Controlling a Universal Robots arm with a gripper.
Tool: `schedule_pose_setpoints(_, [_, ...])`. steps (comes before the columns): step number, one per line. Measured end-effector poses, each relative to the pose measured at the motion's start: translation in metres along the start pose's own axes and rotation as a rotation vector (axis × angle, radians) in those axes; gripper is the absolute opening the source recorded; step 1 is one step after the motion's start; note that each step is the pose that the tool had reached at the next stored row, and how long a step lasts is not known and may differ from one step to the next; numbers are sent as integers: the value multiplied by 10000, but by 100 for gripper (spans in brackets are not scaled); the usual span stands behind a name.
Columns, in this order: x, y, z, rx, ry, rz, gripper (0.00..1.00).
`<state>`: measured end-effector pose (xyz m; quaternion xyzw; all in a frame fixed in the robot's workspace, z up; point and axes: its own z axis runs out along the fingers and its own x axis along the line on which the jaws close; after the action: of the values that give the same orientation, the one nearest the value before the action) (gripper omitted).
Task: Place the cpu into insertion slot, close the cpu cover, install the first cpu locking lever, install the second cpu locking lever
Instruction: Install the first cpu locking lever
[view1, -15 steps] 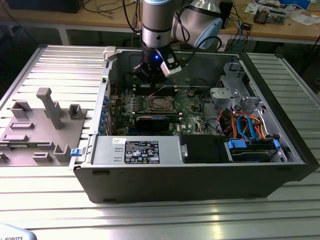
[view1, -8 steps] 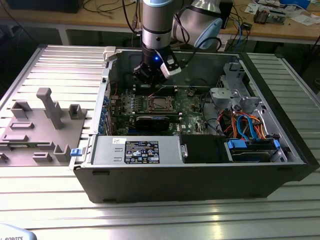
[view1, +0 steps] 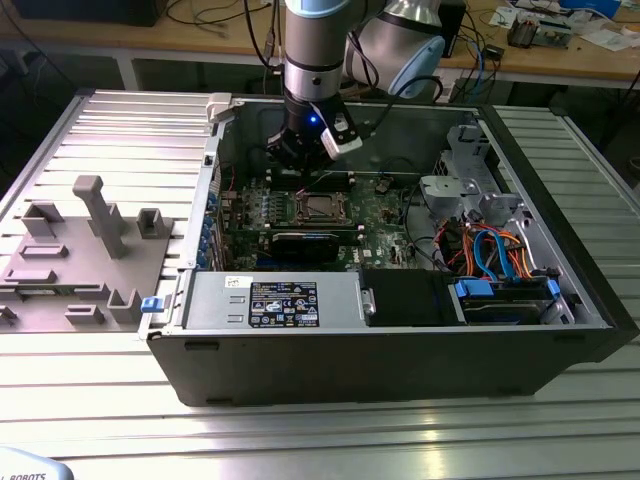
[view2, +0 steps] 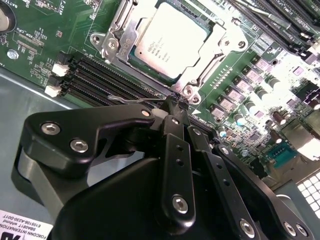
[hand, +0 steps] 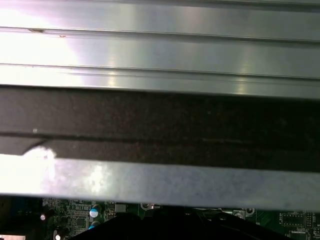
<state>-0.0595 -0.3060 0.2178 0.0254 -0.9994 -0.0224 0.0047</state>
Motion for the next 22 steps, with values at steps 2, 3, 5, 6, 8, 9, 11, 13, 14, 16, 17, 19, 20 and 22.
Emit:
schedule_pose_setpoints(2, [-1,2,5,-2,-1,-6,11])
schedule_pose_setpoints(3, [-1,4,6,-2,-1,-18,11])
schedule_pose_setpoints(5, [-1,18,8,0,2,-57,11])
schedule_pose_setpoints(6, [-2,29,8,0,3,-82,11])
schedule_pose_setpoints(8, [-2,34,10,1,5,-123,11])
schedule_pose_setpoints(9, [-5,35,13,1,6,-140,11])
schedule_pose_setpoints(11, [-133,27,52,0,16,-222,11])
schedule_pose_setpoints(13, [-303,13,146,6,30,-288,11])
schedule_pose_setpoints(14, [-308,12,148,7,30,-292,11])
schedule_pose_setpoints(16, [-329,12,153,2,25,-303,11])
schedule_pose_setpoints(17, [-334,14,158,-18,17,-307,11])
schedule_pose_setpoints(19, [-342,13,156,-12,23,-313,11])
schedule_pose_setpoints(20, [-345,12,155,-12,24,-318,11])
schedule_pose_setpoints(22, [-345,11,154,-13,27,-324,11])
